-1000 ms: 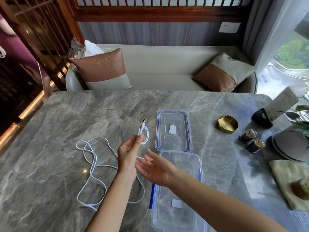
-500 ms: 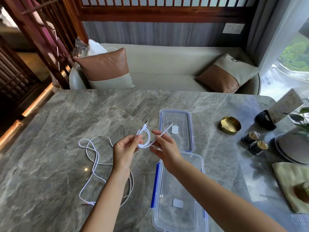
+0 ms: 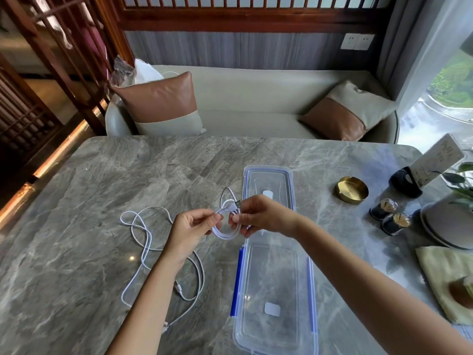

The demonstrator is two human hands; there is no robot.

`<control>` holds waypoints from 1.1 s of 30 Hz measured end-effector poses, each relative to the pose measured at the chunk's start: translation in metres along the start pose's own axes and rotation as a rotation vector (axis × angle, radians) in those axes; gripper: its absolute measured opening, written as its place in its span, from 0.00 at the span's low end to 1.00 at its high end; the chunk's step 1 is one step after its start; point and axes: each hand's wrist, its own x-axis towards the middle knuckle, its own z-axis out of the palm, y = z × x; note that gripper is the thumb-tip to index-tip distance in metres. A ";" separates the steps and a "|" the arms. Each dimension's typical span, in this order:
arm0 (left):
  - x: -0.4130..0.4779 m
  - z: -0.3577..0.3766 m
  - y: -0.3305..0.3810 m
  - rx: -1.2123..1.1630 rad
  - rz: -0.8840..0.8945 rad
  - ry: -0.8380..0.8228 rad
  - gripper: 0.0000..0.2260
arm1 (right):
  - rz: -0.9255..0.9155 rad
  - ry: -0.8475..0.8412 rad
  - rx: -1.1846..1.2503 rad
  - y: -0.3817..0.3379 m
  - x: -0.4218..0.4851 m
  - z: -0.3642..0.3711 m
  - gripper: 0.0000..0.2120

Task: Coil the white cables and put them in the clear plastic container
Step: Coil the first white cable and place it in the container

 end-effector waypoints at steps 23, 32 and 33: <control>0.012 -0.003 0.007 0.473 0.194 -0.122 0.10 | 0.088 -0.138 -0.047 0.010 -0.004 -0.016 0.05; 0.000 0.005 -0.005 0.102 -0.068 -0.113 0.10 | 0.047 0.081 0.077 0.020 -0.003 -0.014 0.08; -0.002 0.008 -0.007 0.061 -0.074 -0.094 0.09 | 0.042 0.107 0.087 0.021 -0.003 -0.012 0.08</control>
